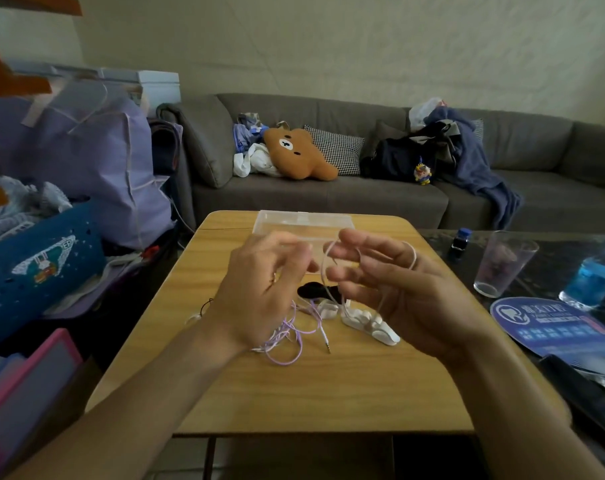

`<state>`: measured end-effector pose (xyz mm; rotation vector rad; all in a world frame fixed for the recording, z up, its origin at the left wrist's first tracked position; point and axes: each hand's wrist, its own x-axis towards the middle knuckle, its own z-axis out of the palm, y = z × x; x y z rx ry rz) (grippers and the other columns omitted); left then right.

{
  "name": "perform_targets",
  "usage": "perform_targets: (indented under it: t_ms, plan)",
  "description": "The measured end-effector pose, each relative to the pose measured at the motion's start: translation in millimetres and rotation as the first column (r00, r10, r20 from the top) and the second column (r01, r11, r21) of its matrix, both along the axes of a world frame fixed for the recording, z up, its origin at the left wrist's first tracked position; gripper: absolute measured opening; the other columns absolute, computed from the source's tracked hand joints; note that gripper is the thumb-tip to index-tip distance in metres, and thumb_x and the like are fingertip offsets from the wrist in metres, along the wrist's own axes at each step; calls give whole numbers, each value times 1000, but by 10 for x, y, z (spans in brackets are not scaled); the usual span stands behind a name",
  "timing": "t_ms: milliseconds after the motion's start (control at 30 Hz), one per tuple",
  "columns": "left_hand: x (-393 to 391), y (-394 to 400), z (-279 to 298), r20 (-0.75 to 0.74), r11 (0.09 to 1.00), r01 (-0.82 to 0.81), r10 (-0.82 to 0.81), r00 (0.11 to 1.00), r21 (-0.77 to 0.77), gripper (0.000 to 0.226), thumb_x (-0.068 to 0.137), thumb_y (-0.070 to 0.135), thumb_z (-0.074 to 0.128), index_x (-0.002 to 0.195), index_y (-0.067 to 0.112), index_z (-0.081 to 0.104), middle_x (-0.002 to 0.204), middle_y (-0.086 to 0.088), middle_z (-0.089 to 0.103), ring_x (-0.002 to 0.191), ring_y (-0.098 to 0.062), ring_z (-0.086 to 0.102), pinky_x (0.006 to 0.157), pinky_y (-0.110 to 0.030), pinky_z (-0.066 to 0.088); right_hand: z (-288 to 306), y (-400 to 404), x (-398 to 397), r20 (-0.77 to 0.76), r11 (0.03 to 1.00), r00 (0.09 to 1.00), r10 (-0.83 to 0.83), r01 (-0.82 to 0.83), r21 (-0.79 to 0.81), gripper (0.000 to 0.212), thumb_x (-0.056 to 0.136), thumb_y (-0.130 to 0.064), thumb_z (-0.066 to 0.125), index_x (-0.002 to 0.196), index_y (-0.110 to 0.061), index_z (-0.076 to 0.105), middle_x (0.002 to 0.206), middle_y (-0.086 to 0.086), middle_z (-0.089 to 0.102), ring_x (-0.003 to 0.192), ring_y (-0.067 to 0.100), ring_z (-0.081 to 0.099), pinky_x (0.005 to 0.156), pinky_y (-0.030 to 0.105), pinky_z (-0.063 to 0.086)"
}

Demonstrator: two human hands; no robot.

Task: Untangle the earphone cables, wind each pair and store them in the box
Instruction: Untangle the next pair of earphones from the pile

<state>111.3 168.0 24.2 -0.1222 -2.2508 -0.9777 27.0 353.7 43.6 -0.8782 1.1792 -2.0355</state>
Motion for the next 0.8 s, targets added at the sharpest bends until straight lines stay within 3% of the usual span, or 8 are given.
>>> perform_targets:
  t_ms: [67, 133, 267, 367, 467, 633, 733, 800]
  plan:
    - [109, 135, 60, 132, 910, 320, -362, 923, 264, 40, 107, 29, 36, 105, 10, 71, 102, -2, 72, 102, -10, 64, 93, -26, 48, 19, -70, 5, 72, 997, 997, -26, 31, -74, 30, 95, -6, 47, 120, -3, 65, 117, 20, 68, 101, 30, 70, 80, 35, 59]
    - [132, 209, 16, 254, 827, 393, -513, 820, 402, 35, 102, 33, 45, 110, 8, 68, 106, -9, 71, 105, -16, 65, 100, -43, 48, 39, -93, -4, 127, 989, 987, -94, 108, -105, 32, 100, -20, 43, 119, -5, 64, 117, 18, 67, 105, 31, 68, 80, 38, 58]
    - [52, 299, -145, 303, 919, 283, -361, 882, 274, 32, 85, 27, 77, 113, 20, 64, 101, 1, 71, 93, -14, 68, 92, -41, 52, 47, -94, -27, 210, 968, 954, -214, 236, -86, 51, 105, -41, 31, 123, -6, 63, 121, 15, 64, 110, 34, 68, 79, 40, 58]
    - [0, 354, -191, 186, 914, 80, -166, 968, 397, 61, 72, 29, 87, 120, 31, 50, 107, 1, 57, 83, -16, 64, 75, -28, 56, 26, -95, -30, 199, 962, 944, -264, 273, -21, 59, 105, -47, 24, 125, -9, 64, 125, 14, 63, 112, 34, 68, 81, 43, 56]
    - [-37, 352, -219, 46, 980, -89, 82, 996, 179, 75, 68, 39, 88, 129, 33, 44, 121, 16, 43, 107, -1, 52, 86, -13, 45, -6, -140, 12, 153, 957, 944, -291, 288, 39, 54, 105, -50, 24, 129, -23, 65, 133, 12, 58, 112, 32, 68, 91, 50, 53]
    - [-101, 332, -244, -142, 993, 15, -31, 989, -113, 13, 87, 34, 71, 86, 21, 70, 94, 13, 64, 98, -7, 55, 86, -29, 45, -4, -191, 84, 163, 969, 955, -247, 241, 56, 47, 102, -53, 29, 130, -35, 62, 132, 10, 55, 109, 30, 70, 89, 53, 56]
    - [-44, 326, -188, 17, 982, 168, -170, 985, 89, 9, 97, 22, 61, 89, 19, 63, 90, 14, 65, 89, -6, 60, 77, -15, 44, -26, -154, 55, 133, 961, 954, -270, 258, 101, 48, 103, -54, 27, 131, -35, 61, 132, 11, 56, 109, 29, 70, 90, 52, 56]
    - [-8, 314, -134, 86, 903, 298, -338, 937, 309, 12, 102, 19, 52, 96, 10, 57, 81, 4, 71, 76, -7, 65, 72, -23, 50, -59, -100, 18, 14, 929, 957, -291, 279, 241, 51, 102, -56, 26, 127, -34, 65, 131, 11, 59, 105, 28, 71, 80, 48, 58]
